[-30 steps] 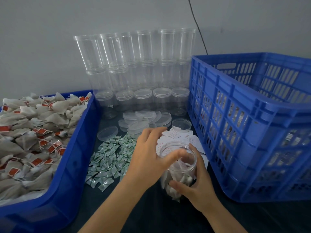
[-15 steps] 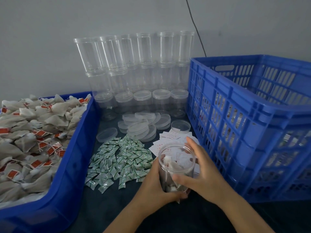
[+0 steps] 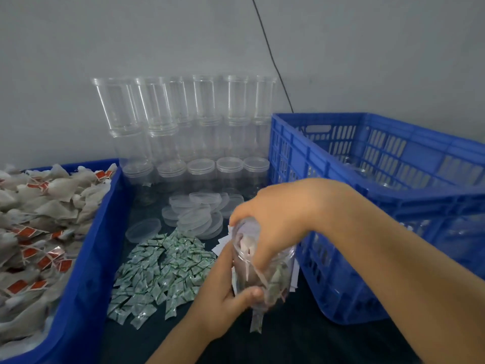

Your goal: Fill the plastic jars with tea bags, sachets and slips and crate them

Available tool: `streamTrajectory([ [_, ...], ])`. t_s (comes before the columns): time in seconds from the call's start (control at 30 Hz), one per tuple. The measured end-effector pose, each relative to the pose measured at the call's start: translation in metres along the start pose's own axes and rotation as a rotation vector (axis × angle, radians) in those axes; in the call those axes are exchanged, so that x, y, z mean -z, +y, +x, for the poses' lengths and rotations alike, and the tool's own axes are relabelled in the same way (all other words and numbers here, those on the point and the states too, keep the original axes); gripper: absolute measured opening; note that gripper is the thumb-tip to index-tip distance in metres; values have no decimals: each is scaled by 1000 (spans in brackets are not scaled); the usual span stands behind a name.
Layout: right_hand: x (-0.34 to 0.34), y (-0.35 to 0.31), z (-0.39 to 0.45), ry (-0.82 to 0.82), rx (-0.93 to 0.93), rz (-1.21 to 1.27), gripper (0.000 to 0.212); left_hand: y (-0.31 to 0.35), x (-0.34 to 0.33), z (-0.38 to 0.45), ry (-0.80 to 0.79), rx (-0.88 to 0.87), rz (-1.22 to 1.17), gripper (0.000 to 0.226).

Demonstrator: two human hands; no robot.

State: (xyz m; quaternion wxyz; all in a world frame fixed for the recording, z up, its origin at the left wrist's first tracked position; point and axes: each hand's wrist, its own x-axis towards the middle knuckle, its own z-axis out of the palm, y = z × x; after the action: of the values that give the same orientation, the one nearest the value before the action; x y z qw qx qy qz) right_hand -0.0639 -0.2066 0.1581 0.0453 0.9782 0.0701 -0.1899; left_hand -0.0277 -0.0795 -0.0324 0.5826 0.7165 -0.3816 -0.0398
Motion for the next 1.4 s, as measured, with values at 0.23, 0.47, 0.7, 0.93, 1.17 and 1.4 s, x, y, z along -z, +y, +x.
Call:
streamTrajectory([
  [0.23,102,42,-49,141,-151,254,69,1,12,44,19,121,-47,83],
  [0.47,156,145,-69,481,-454,409,63,8,3,79,-26,160,22,42],
  [0.7,119,256,-46,428,-740,347,70,2,0,101,-46,155,104,36],
  [0.93,41,308,-15,248,-812,405,62,-2,-5,111,-81,161,174,35],
  [1.17,3,321,20,254,-779,208,74,-3,-8,111,-115,152,214,53],
  [1.4,9,323,20,228,-777,293,78,-8,-2,113,-105,159,236,52],
])
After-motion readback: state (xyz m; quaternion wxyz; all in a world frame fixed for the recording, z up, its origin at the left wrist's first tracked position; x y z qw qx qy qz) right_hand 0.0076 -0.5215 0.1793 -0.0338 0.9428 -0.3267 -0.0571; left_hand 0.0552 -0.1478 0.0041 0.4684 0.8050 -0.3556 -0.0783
